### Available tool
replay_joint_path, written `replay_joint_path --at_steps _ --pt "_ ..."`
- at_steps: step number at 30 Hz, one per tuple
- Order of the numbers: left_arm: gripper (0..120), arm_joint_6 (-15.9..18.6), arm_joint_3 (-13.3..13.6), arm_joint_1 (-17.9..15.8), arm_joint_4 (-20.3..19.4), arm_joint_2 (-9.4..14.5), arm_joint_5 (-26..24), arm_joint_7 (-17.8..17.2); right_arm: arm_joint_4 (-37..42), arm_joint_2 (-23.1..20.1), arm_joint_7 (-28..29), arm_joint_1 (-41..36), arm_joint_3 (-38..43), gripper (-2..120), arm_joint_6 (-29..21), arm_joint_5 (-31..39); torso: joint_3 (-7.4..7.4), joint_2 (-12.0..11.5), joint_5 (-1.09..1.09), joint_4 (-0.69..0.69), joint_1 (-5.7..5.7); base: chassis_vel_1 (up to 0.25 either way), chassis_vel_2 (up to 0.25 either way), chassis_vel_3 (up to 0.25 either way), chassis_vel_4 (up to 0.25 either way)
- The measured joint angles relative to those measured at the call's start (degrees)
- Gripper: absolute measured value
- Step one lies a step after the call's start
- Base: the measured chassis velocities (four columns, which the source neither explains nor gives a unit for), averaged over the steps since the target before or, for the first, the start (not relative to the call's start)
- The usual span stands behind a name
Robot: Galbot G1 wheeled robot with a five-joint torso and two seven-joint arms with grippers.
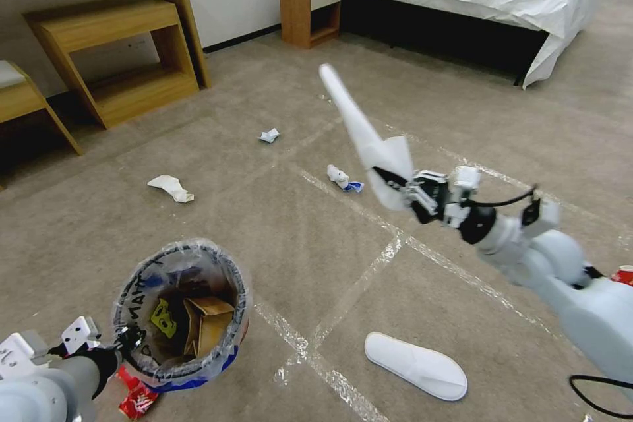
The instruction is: Pick up the trash bin and place the garbage on the floor into it.
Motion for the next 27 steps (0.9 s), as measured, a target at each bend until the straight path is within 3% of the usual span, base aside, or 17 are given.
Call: replay_joint_path --at_steps 8,14,21,27 --pt "0 0.0 -0.2 -0.3 0.5 -0.3 0.2 0.2 -2.9 4.7 -0.9 11.5 -14.7 3 0.0 -0.6 0.00 0.0 -0.03 0.00 0.00 0.000 0.000 0.000 0.000" --pt "0 0.0 -0.2 -0.5 0.6 -0.5 0.2 0.3 -4.2 7.1 -1.3 15.0 -19.2 3 0.0 -0.8 0.00 0.0 0.01 0.00 0.00 0.000 0.000 0.000 0.000" --pt "0 0.0 0.1 -1.2 1.6 -0.3 0.3 0.4 -8.8 13.7 -2.0 24.9 -29.7 3 0.0 -1.0 0.00 0.0 -0.02 0.01 0.00 0.000 0.000 0.000 0.000" --pt "0 0.0 0.1 -1.8 2.4 0.9 -0.9 -0.3 -12.6 19.6 -1.9 27.9 -36.1 3 0.0 -2.1 0.00 0.0 -0.02 -0.02 0.00 0.000 0.000 0.000 0.000"
